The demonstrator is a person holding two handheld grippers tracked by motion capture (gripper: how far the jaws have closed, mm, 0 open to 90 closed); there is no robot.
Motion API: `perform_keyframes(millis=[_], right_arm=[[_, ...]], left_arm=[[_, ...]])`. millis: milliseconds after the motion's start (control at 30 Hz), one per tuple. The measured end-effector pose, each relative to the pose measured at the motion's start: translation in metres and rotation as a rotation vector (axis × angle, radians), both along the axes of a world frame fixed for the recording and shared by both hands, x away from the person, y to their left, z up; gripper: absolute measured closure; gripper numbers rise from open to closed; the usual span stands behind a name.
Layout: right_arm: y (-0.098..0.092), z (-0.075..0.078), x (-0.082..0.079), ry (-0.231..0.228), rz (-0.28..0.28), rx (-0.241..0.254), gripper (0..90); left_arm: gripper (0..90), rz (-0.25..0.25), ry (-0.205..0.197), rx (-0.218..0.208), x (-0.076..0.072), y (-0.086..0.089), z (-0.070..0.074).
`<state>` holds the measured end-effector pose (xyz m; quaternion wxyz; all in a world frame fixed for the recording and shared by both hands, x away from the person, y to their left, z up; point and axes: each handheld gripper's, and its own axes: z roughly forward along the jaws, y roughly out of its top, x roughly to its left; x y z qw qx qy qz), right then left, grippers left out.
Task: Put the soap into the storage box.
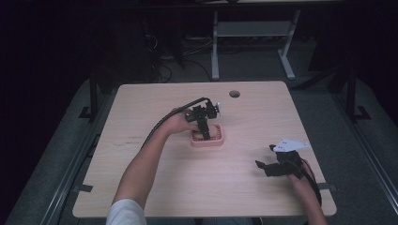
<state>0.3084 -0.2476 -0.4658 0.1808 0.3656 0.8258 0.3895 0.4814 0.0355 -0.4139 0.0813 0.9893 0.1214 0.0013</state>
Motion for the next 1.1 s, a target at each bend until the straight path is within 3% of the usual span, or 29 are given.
perform_keyframes(millis=[333, 767, 1100], right_arm=[[0.002, 0.0, 0.0, -0.001, 0.0, -0.003, 13.9], [0.004, 0.0, 0.0, 0.0, 0.0, -0.014, 13.9], [0.002, 0.001, 0.001, -0.01, -0.004, -0.014, 13.9]], left_arm=[[28.6, -0.012, -0.027, -0.026, -0.007, 0.006, 0.012], [26.3, 0.014, -0.06, -0.063, -0.017, 0.026, 0.028], [26.2, 0.028, -0.071, -0.077, -0.025, 0.036, 0.029]])
